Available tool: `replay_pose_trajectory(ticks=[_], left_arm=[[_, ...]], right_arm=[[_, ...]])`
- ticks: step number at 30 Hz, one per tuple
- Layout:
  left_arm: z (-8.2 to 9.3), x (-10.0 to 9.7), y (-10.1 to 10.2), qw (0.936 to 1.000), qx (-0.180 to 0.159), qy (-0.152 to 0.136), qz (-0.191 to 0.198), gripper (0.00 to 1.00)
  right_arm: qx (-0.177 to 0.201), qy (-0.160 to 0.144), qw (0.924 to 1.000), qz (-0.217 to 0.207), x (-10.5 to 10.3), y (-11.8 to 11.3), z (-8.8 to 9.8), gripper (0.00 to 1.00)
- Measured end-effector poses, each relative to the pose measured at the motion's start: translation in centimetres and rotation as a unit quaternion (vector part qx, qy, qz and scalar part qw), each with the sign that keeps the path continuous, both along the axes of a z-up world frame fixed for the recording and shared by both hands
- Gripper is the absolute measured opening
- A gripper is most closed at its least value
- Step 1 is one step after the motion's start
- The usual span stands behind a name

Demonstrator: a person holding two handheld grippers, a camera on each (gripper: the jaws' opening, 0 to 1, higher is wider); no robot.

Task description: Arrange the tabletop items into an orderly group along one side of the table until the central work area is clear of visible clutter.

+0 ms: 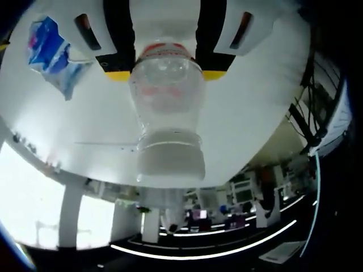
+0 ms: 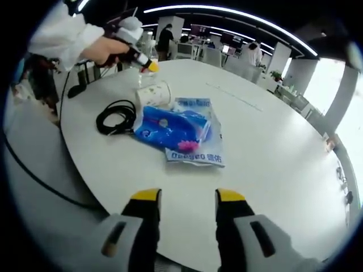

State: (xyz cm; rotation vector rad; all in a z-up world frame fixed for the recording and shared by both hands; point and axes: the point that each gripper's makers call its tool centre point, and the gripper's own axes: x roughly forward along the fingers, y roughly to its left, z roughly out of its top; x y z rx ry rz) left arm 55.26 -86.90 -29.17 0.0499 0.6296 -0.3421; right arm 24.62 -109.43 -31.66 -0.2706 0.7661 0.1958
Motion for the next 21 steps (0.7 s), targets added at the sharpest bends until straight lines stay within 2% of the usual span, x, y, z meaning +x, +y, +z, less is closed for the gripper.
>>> replay_pose_trajectory(ticks=[14,21], left_arm=[[-0.08,-0.46,-0.28,0.9995,0.019,-0.016,-0.017,0.37],[-0.13,-0.33,-0.28,0.9996,0.023,-0.015,-0.012,0.37]], right_arm=[[0.000,0.001,1.0000,0.001,0.10,0.05,-0.04,0.36],[0.000,0.001,1.0000,-0.001,0.14,-0.02,-0.07,0.36]])
